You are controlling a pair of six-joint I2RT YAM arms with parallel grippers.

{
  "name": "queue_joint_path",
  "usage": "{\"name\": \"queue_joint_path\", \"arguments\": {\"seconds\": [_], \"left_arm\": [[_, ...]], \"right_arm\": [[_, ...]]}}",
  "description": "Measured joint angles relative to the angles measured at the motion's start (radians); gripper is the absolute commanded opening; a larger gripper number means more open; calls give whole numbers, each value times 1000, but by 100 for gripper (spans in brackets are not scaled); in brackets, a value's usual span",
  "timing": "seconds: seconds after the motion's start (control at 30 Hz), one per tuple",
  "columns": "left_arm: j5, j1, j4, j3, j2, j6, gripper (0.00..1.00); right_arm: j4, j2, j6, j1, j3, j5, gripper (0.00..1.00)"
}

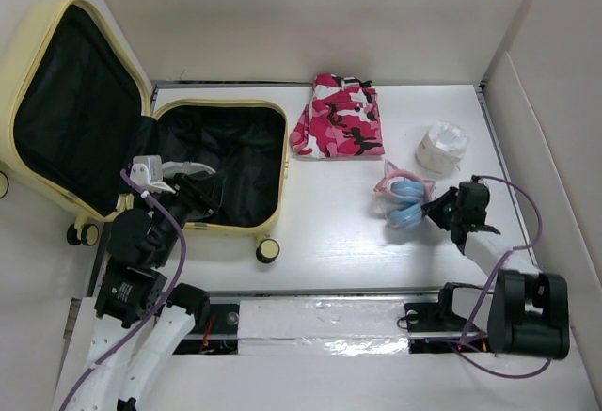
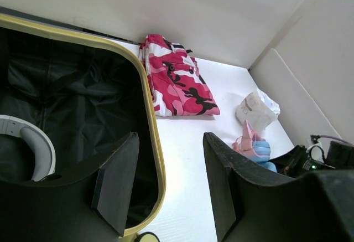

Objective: Pack the luggage

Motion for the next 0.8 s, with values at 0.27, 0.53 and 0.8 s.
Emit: {"name": "queue_joint_path", "arguments": {"seconds": [0.27, 0.53, 0.8], "left_arm": [[1, 0, 0, 0, 0, 0, 47], [1, 0, 0, 0, 0, 0, 47], [-20, 0, -1, 0, -17, 0, 47]], "right_arm": [[-92, -422, -6, 53, 68, -77, 0], [-74, -324, -3, 386, 375, -77, 0], [-9, 141, -11, 761, 723, 19, 0]]}}
